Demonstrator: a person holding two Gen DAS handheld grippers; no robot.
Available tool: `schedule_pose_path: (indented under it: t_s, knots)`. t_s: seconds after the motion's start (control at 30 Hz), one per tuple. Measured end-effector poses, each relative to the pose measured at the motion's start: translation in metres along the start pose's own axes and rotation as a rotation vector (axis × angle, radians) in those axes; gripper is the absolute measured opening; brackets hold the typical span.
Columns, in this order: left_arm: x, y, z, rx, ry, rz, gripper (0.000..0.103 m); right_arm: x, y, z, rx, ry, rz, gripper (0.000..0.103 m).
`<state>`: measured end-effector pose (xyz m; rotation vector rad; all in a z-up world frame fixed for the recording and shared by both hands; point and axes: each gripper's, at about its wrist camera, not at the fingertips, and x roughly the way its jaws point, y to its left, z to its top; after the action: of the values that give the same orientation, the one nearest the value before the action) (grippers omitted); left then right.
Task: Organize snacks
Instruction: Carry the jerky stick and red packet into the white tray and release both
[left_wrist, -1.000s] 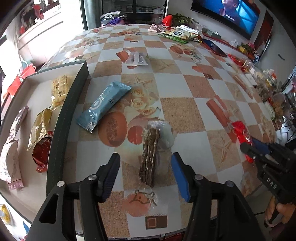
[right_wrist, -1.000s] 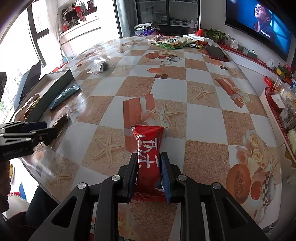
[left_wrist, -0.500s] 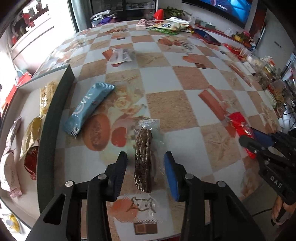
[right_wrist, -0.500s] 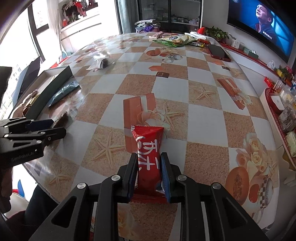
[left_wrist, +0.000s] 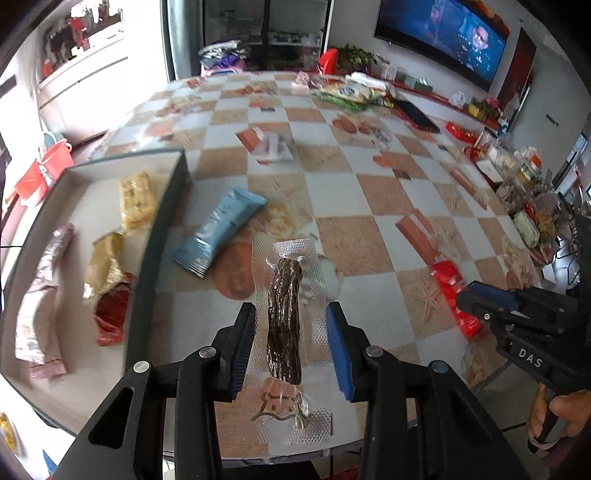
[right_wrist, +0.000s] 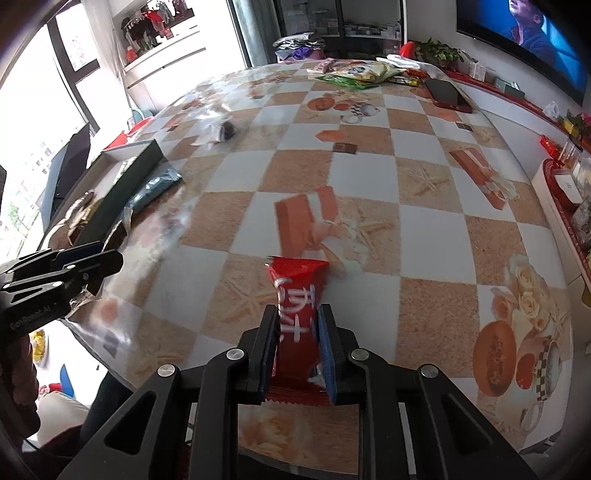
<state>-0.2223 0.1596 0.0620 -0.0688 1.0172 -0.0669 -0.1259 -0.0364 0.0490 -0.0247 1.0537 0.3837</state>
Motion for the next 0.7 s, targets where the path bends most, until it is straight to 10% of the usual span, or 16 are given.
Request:
schedule_pose_path:
  t_s: [0.4,0.7]
  knots:
    - [-0.04,0.066,0.009,-0.093,-0.1,0.062,0.042,-0.001,0.063,0.037,-0.06,-0.031,0.128,0.023]
    - [-0.047,0.11,0.013,-0.14,-0.125,0.09,0.042,0.019,0.034,0.032,-0.055,0.083,-0.044,0.024]
